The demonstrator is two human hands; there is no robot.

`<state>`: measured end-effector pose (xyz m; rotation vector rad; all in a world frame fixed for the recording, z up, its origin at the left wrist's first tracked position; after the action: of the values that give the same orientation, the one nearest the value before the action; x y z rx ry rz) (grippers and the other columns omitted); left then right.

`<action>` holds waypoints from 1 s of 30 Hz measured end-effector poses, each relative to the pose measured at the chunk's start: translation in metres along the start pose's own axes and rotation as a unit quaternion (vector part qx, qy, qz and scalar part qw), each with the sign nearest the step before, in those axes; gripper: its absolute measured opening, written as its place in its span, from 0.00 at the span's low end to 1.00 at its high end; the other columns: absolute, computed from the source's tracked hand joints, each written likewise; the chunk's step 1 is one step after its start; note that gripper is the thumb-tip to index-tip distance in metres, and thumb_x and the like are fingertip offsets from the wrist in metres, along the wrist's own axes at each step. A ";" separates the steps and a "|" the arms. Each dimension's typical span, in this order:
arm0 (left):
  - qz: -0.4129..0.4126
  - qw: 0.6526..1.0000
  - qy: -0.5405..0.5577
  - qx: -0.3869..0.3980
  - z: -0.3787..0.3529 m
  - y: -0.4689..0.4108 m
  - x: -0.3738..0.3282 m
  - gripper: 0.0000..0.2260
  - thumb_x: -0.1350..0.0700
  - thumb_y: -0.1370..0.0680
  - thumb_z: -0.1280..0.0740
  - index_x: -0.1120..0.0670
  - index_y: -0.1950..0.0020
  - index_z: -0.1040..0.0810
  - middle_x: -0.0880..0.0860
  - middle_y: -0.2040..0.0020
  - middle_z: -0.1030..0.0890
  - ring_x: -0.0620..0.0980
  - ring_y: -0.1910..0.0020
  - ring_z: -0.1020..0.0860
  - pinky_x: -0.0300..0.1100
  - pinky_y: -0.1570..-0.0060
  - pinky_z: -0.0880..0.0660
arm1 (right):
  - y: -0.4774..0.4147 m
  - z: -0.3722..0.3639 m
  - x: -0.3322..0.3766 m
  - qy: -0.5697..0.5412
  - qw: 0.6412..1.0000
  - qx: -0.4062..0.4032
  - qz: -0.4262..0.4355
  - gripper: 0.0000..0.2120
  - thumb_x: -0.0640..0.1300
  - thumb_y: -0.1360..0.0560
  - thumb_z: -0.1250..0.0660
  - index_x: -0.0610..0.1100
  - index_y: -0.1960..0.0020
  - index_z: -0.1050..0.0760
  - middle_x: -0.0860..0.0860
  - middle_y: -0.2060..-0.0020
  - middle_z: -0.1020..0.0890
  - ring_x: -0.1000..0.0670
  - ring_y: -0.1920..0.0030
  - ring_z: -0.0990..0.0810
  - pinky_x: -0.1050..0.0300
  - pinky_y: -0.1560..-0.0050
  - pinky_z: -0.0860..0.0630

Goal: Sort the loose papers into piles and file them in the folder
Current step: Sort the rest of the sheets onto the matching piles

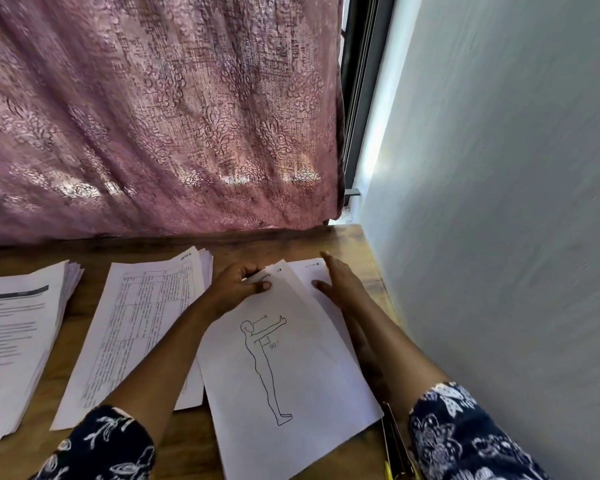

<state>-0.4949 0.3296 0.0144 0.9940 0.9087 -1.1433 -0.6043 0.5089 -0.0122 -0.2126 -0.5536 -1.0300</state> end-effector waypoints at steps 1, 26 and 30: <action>0.000 1.000 0.001 -0.003 0.000 -0.004 0.001 0.07 0.53 0.25 0.28 0.53 0.49 0.18 0.51 0.52 0.15 0.51 0.53 0.18 0.46 0.50 0.23 | -0.006 -0.010 -0.001 0.045 0.999 0.027 0.013 0.36 0.52 0.23 0.34 0.45 0.22 0.48 0.47 0.24 0.40 0.45 0.26 0.40 0.49 0.30 0.38; -0.117 0.977 -0.159 -0.085 -0.039 -0.085 0.004 0.27 0.39 0.31 0.32 0.58 0.42 0.20 0.54 0.41 0.22 0.54 0.40 0.25 0.53 0.39 0.29 | 0.052 -0.020 -0.046 -0.347 0.916 -0.056 -0.192 0.30 0.40 0.33 0.23 0.48 0.35 0.33 0.47 0.44 0.21 0.47 0.47 0.21 0.48 0.45 0.23; -0.112 0.971 -0.159 -0.137 -0.017 -0.070 -0.002 0.38 0.35 0.32 0.32 0.51 0.26 0.34 0.56 0.26 0.35 0.55 0.28 0.37 0.53 0.30 0.39 | 0.050 -0.012 -0.044 -0.348 0.919 -0.056 -0.175 0.19 0.37 0.29 0.29 0.50 0.42 0.30 0.47 0.48 0.18 0.47 0.51 0.18 0.44 0.46 0.21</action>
<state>-0.5651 0.3378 0.0006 0.4745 0.9031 -1.2820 -0.5751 0.5620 -0.0407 -0.6118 -1.2106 -1.3345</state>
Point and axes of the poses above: each hand's wrist, its own y-axis away from the middle knuckle, its own z-axis out of the back of the hand, x = y × z, the point moved 10 cm from there along -y, towards the middle knuckle
